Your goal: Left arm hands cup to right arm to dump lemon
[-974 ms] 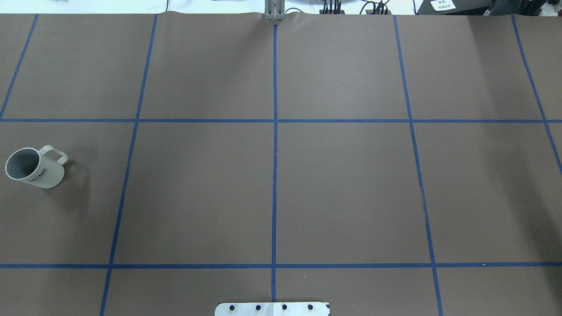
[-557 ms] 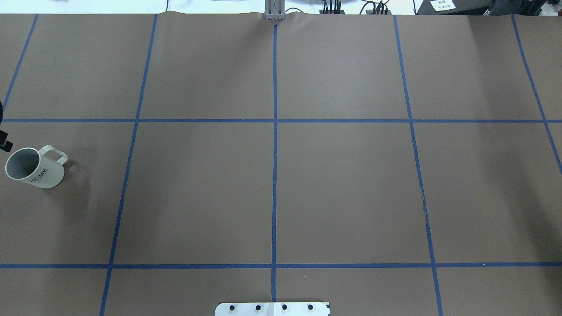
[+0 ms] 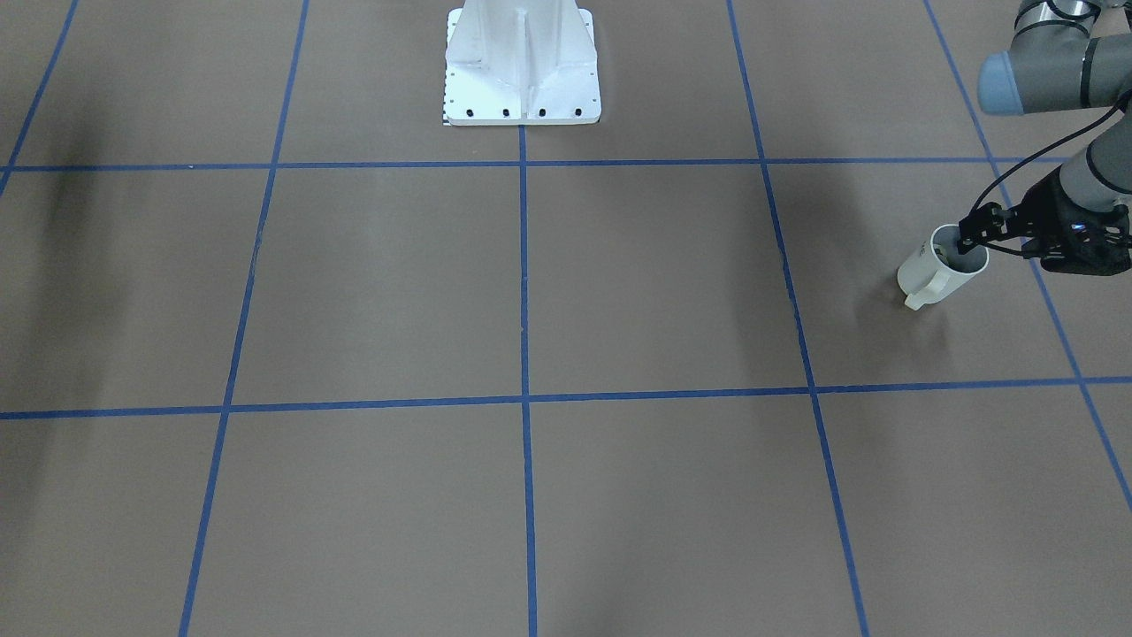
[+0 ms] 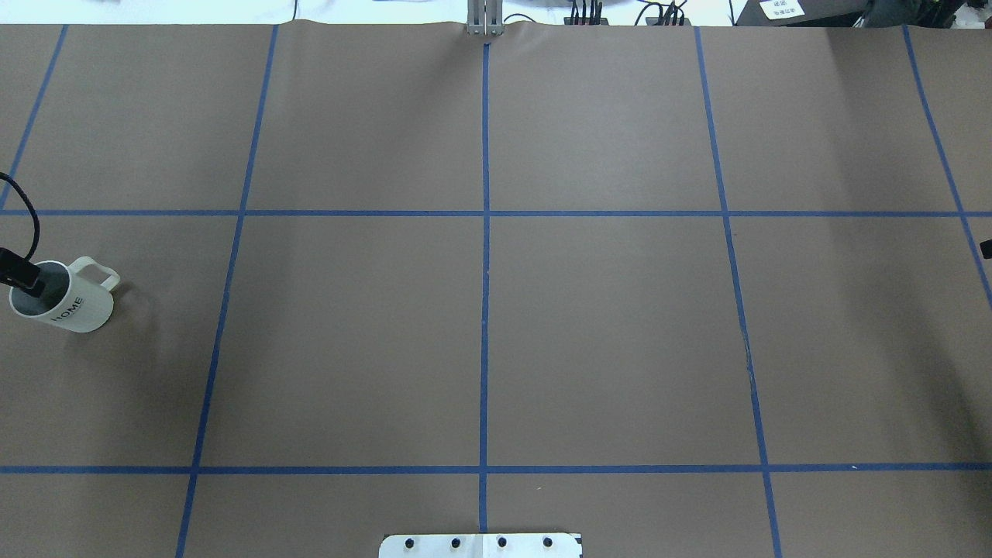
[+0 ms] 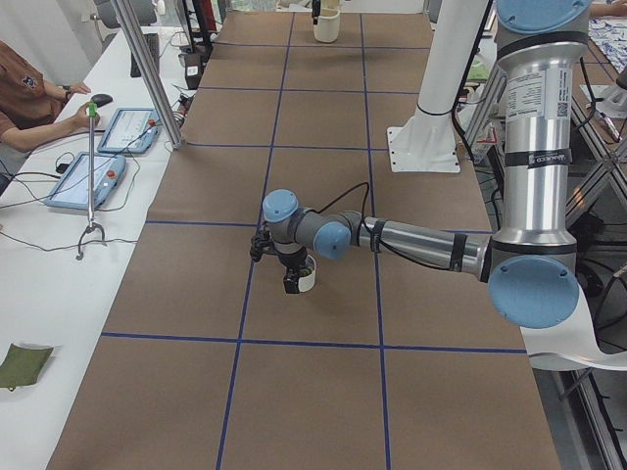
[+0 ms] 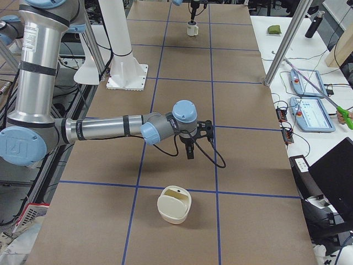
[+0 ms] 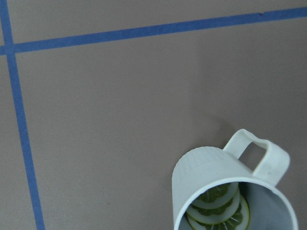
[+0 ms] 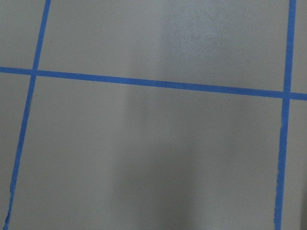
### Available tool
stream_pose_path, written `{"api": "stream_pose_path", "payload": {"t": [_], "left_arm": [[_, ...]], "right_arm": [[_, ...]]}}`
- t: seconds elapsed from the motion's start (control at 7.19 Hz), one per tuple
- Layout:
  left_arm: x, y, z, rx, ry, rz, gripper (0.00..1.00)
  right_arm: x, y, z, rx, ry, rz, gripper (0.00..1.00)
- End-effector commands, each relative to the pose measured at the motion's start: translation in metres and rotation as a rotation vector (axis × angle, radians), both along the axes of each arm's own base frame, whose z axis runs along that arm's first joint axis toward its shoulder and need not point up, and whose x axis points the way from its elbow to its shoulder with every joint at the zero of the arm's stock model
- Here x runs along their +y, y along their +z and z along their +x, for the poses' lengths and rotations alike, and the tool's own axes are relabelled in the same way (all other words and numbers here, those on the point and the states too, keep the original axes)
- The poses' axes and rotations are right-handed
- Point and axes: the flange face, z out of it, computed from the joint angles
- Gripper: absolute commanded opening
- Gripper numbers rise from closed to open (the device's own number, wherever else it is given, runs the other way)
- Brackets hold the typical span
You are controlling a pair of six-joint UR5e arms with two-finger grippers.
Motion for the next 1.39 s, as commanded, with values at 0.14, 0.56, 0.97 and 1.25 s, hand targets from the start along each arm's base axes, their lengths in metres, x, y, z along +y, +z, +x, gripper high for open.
{"api": "stream_pose_path", "payload": {"t": [0.14, 0.56, 0.97, 1.25], "left_arm": [[-0.004, 0.005, 0.007, 0.016, 0.004, 0.020, 0.00], [-0.021, -0.036, 0.026, 0.131, -0.033, -0.074, 0.00], [-0.068, -0.145, 0.053, 0.230, -0.209, -0.187, 0.00], [-0.092, -0.226, 0.083, 0.286, -0.303, -0.257, 0.00]], "right_arm": [[-0.001, -0.004, -0.013, -0.008, -0.019, -0.006, 1.00], [-0.002, -0.018, -0.030, -0.046, -0.005, 0.011, 0.99], [-0.024, -0.080, -0.082, -0.199, 0.122, -0.040, 1.00], [-0.048, -0.147, -0.165, -0.234, 0.215, -0.063, 1.00]]}}
